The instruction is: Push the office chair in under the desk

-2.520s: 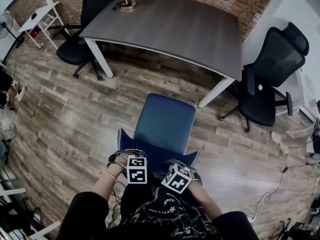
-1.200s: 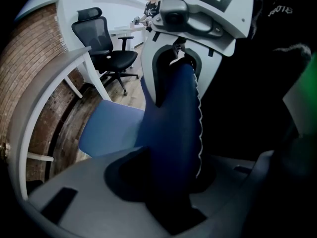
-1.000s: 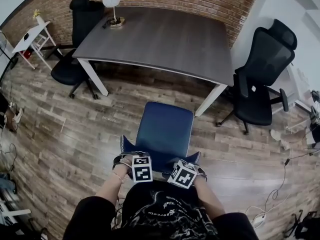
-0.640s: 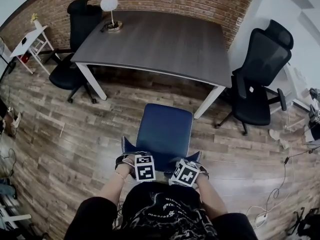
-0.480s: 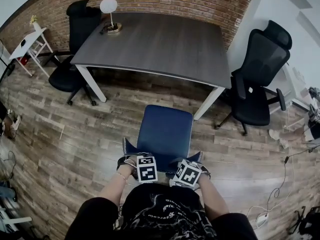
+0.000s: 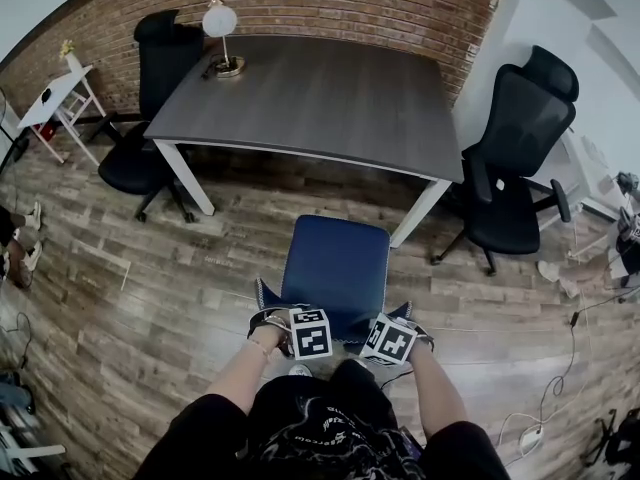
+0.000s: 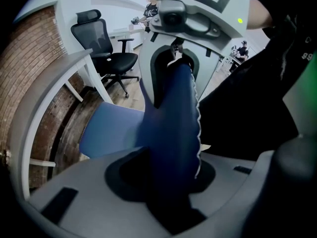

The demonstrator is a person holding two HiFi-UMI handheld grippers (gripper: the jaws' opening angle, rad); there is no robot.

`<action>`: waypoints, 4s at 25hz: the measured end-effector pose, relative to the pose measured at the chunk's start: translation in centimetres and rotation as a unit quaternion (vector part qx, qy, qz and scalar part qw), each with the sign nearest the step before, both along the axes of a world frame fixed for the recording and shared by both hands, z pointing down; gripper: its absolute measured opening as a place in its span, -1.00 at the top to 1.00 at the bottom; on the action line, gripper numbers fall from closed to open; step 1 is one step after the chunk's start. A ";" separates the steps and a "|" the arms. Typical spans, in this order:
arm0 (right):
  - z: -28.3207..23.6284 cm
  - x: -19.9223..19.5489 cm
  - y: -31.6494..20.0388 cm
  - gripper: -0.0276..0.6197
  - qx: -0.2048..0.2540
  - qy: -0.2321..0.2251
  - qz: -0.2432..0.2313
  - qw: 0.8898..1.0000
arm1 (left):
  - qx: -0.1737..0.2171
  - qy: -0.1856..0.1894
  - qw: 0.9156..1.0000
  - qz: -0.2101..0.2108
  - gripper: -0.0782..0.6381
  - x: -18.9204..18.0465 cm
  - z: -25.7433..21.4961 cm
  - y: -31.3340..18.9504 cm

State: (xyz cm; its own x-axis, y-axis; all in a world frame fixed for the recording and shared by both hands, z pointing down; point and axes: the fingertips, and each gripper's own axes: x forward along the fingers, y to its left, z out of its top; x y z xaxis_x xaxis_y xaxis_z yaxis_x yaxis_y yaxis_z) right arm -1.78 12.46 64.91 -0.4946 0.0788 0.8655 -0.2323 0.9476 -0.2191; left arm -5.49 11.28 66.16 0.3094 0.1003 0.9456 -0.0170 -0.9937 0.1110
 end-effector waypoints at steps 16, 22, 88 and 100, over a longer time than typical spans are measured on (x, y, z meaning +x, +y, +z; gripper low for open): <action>0.0 0.3 -2.8 0.37 -0.004 0.000 -0.005 1.000 | -0.005 0.000 1.000 0.001 0.37 0.3 0.0 -2.8; -0.1 0.6 -4.0 0.37 -0.001 -0.002 -0.003 1.000 | -0.004 0.000 1.000 0.001 0.37 0.6 -0.1 -4.0; -0.3 1.9 -10.9 0.37 0.005 -0.007 -0.003 1.000 | -0.004 0.005 1.000 -0.005 0.34 2.1 -0.3 -10.9; -0.3 2.3 -12.7 0.37 0.004 -0.007 -0.003 1.000 | -0.007 0.005 1.000 -0.005 0.33 2.5 -0.3 -12.7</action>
